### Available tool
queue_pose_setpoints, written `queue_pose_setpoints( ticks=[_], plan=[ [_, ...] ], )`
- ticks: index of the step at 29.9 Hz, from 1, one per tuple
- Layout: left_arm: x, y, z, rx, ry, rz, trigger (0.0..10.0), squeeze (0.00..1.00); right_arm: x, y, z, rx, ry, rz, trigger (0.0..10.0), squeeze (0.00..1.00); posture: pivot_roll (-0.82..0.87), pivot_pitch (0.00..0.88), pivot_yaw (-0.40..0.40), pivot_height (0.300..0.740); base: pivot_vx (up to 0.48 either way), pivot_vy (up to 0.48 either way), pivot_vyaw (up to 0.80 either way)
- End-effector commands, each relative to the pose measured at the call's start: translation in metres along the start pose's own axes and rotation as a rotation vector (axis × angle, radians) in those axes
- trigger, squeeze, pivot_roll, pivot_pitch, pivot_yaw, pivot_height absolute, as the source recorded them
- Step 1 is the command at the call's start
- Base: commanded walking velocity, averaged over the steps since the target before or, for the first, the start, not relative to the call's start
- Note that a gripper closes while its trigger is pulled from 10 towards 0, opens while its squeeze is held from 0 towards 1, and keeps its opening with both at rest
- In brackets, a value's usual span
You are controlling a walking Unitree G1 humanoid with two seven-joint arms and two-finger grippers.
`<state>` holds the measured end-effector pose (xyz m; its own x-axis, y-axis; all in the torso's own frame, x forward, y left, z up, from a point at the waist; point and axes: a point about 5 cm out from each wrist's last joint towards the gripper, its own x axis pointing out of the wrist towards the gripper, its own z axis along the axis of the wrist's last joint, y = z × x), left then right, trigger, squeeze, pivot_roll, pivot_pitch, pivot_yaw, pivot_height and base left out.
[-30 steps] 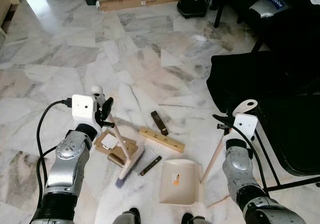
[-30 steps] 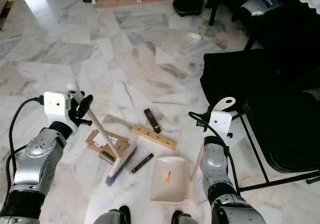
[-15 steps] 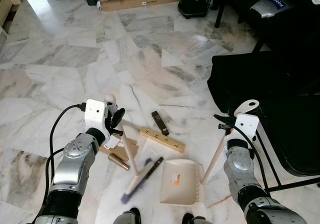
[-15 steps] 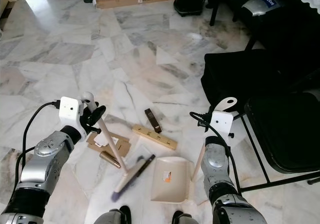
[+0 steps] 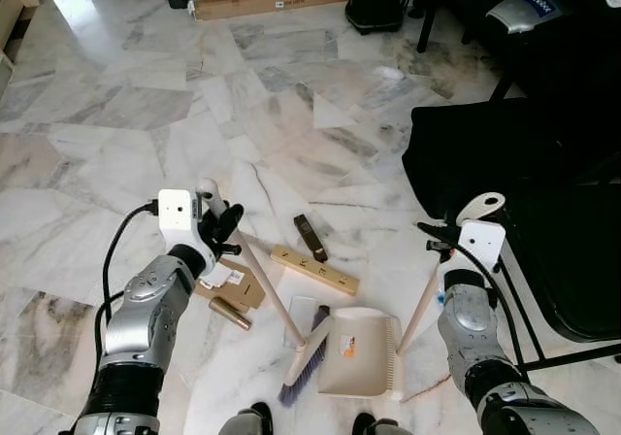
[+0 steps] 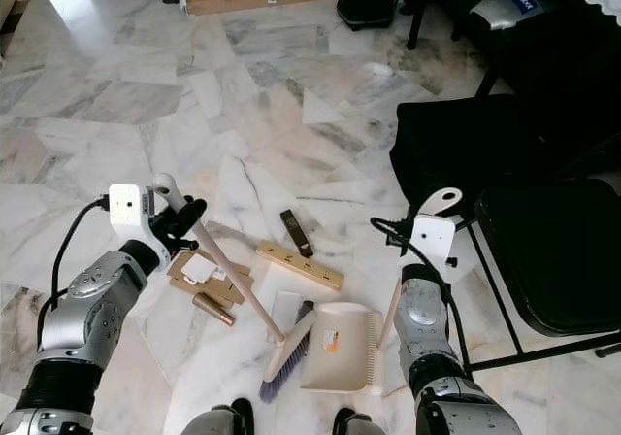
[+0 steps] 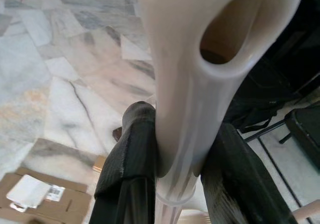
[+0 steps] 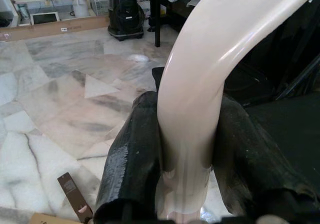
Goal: Sweep floor
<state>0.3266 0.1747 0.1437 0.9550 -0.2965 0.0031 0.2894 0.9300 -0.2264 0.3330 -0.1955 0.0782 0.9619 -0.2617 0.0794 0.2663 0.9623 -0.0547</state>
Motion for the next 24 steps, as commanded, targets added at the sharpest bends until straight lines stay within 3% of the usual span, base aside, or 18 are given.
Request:
queue_pose_setpoints(
  ticks=[1, 8, 10, 17, 18, 24],
  plan=[
    [-0.001, -0.006, 0.005, -0.064, -0.031, -0.051, 10.0, 0.0, -0.006, 0.001, -0.011, -0.014, 0.059, 0.008, 10.0, 0.0, 0.18, 0.231, 0.025, 0.74, 0.0, 0.0, 0.0],
    [-0.003, -0.002, 0.012, -0.022, -0.056, -0.018, 10.0, 0.0, -0.007, 0.002, -0.013, -0.056, 0.066, 0.012, 10.0, 0.0, 0.19, 0.237, 0.022, 0.74, 0.0, 0.0, 0.0],
    [-0.004, 0.005, 0.018, -0.002, -0.085, 0.035, 10.0, 0.0, -0.01, 0.003, -0.016, -0.087, 0.07, 0.02, 10.0, 0.0, 0.21, 0.247, 0.024, 0.74, 0.0, 0.0, 0.0],
    [-0.012, 0.022, 0.039, 0.083, -0.181, 0.166, 10.0, 0.0, -0.015, 0.002, -0.02, -0.066, 0.069, -0.009, 10.0, 0.0, 0.22, 0.267, 0.032, 0.74, 0.0, 0.0, 0.0],
    [-0.014, 0.027, 0.044, 0.124, -0.203, 0.201, 10.0, 0.0, -0.015, 0.001, -0.018, -0.073, 0.056, -0.028, 10.0, 0.0, 0.22, 0.274, 0.034, 0.74, 0.0, 0.0, 0.0],
    [-0.02, 0.03, 0.048, 0.13, -0.212, 0.22, 10.0, 0.0, -0.009, -0.001, -0.008, -0.068, 0.004, -0.052, 10.0, 0.0, 0.22, 0.298, 0.042, 0.74, 0.0, 0.0, 0.0]
  ],
)
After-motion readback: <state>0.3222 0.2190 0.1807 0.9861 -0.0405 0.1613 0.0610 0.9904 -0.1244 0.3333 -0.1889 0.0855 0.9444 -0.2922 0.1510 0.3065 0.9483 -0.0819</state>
